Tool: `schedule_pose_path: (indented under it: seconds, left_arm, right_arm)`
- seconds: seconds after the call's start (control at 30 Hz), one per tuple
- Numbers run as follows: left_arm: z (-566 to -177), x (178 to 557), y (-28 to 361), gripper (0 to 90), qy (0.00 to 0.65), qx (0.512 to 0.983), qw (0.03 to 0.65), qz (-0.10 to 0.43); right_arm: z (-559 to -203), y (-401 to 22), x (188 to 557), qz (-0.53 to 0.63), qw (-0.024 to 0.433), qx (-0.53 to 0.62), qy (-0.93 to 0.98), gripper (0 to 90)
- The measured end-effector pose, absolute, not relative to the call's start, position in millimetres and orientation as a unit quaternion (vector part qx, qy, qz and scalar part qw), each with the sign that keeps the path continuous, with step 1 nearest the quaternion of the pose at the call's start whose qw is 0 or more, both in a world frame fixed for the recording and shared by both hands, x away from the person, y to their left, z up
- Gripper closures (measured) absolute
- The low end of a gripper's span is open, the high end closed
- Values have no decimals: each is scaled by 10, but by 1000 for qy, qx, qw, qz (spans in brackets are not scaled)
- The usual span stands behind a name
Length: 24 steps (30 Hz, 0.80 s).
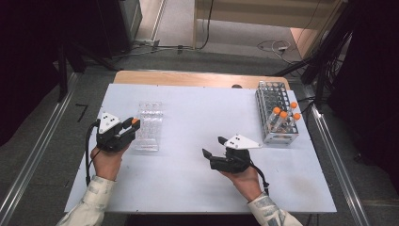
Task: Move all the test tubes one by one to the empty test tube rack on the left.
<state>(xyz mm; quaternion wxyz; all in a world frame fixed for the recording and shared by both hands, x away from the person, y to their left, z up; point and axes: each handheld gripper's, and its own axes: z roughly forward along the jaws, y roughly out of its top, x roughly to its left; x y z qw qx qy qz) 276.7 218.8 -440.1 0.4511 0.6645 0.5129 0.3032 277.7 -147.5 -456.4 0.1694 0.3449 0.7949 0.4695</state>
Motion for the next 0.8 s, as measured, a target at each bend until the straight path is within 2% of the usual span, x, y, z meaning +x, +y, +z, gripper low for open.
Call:
schedule_pose_path:
  seconds: [0.17,0.43,0.8]
  left_arm:
    - [-4386,2750,2217,555,519,650,467,300]
    - [-4333,2694,2237,289,541,614,491,300]
    - [-4323,2645,2232,194,541,610,494,301]
  right_arm:
    - [-4564,-1474,2776,470,169,345,795,256]
    - [-4556,-1498,2779,470,171,346,794,256]
    - [-4442,-1818,2850,476,201,379,768,264]
